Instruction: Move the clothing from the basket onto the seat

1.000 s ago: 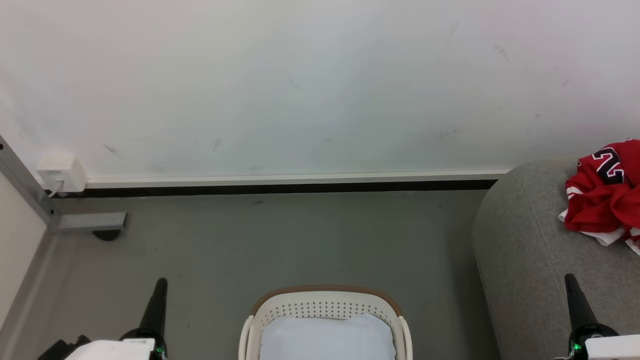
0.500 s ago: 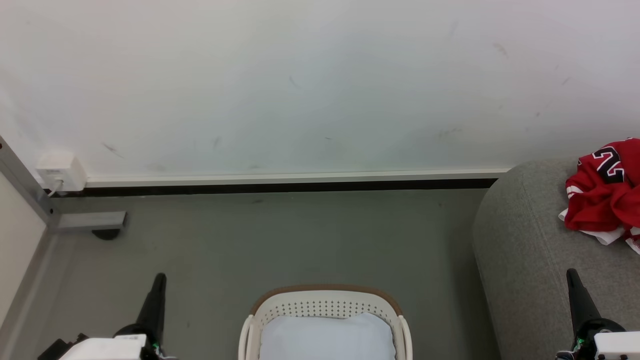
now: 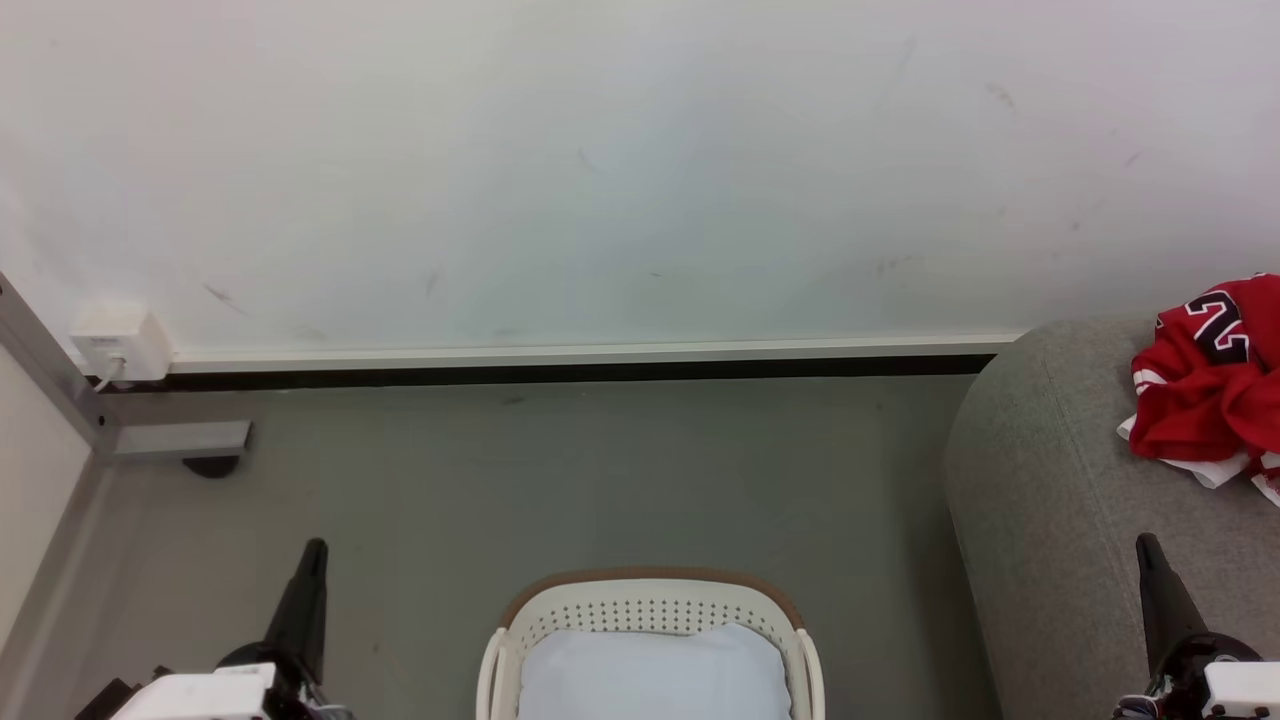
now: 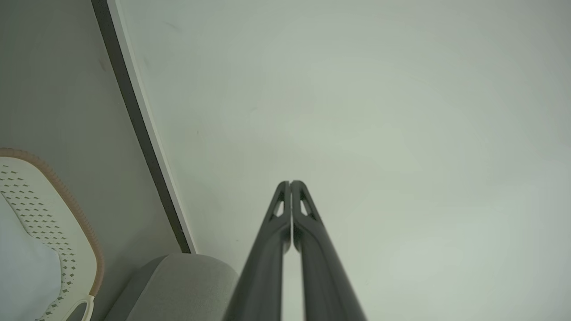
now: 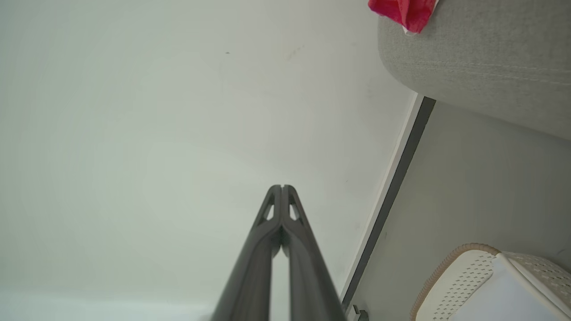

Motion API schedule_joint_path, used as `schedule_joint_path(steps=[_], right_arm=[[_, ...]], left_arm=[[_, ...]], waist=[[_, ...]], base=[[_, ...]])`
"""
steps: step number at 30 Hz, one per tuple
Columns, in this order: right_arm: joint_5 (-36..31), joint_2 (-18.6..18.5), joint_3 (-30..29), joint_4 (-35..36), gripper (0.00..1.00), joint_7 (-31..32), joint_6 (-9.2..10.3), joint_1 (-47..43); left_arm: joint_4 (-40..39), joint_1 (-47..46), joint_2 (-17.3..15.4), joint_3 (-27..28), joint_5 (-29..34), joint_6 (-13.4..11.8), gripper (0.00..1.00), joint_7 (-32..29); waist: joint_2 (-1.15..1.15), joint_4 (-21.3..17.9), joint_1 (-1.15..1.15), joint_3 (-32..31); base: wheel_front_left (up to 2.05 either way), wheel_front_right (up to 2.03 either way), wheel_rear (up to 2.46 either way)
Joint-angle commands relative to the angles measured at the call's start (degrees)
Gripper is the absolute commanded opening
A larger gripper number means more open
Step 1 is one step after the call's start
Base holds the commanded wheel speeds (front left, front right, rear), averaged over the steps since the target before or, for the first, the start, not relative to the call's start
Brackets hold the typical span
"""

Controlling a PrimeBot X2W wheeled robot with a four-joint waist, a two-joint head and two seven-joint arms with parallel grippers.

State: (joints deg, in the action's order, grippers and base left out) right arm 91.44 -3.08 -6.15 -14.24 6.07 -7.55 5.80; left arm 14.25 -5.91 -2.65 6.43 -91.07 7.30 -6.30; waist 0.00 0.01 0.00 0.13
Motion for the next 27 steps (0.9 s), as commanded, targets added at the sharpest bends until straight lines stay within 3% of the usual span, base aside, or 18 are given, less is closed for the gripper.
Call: schedule_joint_path(steps=[1,27], right_arm=[[1.05,0.11,-0.42,0.37,0.0,0.48,0.12,0.76],[1.06,0.15,-0.52,0.33,0.0,0.58,0.12,0.79]], left_arm=[[-0.27,-0.62,-0.4,0.23,-1.31,0.34,0.0,-0.36],[-0.27,-0.61,-0.4,0.23,-1.68,0.34,0.0,-0.46]], waist=[[0.0,0.0,0.0,0.02],[0.0,-0.01,0.0,0.04]], base=[[0.0,0.0,0.0],[0.0,0.0,0.0]])
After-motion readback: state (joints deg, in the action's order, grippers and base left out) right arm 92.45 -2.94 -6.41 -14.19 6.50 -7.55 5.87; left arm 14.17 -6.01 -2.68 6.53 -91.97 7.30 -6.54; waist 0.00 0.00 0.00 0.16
